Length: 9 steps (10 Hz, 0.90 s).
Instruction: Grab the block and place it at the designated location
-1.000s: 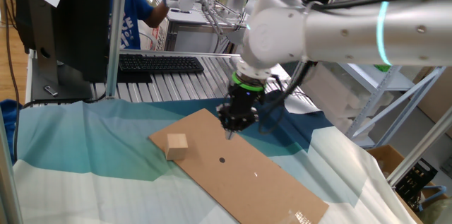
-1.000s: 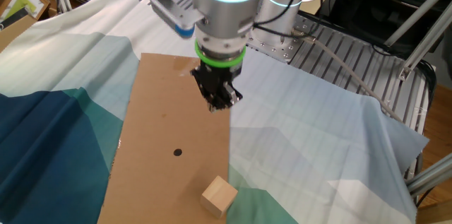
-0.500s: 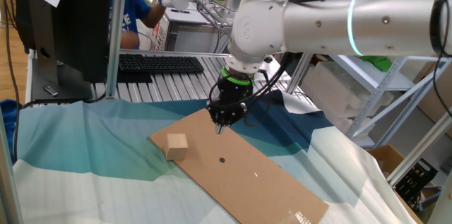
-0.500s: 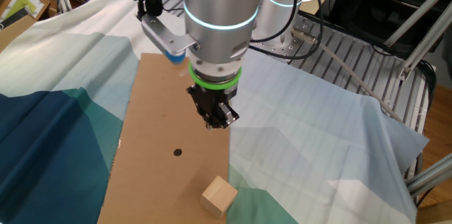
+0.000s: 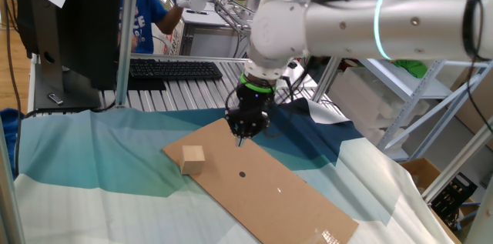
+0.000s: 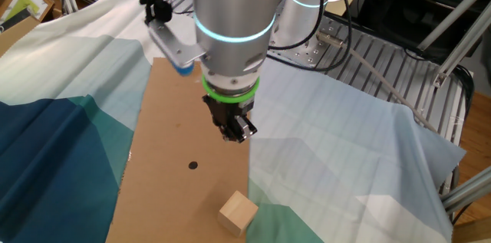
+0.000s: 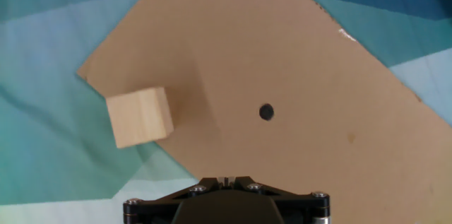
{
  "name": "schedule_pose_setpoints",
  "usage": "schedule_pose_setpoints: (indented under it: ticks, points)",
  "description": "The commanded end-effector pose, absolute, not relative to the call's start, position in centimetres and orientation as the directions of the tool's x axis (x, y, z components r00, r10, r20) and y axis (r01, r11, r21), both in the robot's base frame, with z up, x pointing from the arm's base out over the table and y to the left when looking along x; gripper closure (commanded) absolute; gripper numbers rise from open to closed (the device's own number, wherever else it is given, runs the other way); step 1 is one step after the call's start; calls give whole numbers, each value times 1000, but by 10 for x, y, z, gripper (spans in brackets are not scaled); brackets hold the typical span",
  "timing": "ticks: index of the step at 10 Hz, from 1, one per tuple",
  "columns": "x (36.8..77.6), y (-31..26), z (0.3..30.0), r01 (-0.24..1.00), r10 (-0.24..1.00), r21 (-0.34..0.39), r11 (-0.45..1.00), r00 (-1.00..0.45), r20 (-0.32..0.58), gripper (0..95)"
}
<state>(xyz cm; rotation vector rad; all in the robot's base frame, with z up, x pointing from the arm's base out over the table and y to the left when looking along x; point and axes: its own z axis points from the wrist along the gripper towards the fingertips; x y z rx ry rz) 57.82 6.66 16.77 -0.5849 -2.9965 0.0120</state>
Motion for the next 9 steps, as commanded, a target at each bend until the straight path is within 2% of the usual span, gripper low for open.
schedule_pose_setpoints:
  ticks: [1,3,4,6,7,9]
  points:
    - [577,66,168,328,329,-26,944,-941,80,950]
    - [577,66,168,264,265,-22,964,-961,78,950]
    - [577,66,168,192,195,-40,981,-978,77,950]
    - [577,66,168,-47,-44,-50,998,-997,65,950]
    - [577,66,168,-122,-121,-43,992,-992,39,950]
    - [577,66,168,-187,-187,-25,982,-982,-10,950]
